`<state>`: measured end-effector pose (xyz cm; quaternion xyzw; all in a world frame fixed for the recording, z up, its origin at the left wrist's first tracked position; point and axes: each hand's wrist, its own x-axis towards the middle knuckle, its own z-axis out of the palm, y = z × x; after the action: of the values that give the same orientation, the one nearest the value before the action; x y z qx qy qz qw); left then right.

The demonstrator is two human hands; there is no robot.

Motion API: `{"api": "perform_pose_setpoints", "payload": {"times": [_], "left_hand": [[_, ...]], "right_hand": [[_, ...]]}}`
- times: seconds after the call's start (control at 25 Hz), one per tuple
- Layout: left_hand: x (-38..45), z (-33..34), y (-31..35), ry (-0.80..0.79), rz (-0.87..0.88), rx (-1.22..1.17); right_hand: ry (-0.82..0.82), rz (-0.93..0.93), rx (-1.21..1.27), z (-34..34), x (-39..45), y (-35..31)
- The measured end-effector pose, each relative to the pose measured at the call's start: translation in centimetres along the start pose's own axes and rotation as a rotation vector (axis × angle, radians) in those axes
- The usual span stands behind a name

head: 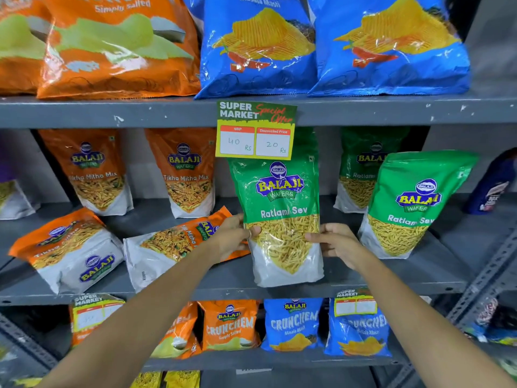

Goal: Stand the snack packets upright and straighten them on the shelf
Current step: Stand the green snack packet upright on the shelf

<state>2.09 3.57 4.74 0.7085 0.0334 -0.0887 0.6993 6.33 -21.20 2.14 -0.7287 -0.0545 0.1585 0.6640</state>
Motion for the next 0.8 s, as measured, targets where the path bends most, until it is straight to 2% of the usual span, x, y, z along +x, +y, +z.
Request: {"api": "perform_pose_setpoints", "payload": {"times": [0.44,0.68,0.76,0.8], "left_hand": [[4.4,1.7,-1.5,0.161,0.007,0.121],[5.4,1.7,-2.5,0.185,0.028,0.057],[5.5,1.4,-2.3,0.178,0.013,0.078],[5.4,1.1,-2.0,0.181,0.006,0.089]], "right_hand": [[0.155,-0.004,-0.043,1.2,3.8,2.7],[0.179,-0.009,-0.02,1.3,4.9,4.0],[0.247,-0.112,-0.018,2.1,4.2,4.9],[0.343,-0.201,-0.048,2.7,3.6,5.2]]}}
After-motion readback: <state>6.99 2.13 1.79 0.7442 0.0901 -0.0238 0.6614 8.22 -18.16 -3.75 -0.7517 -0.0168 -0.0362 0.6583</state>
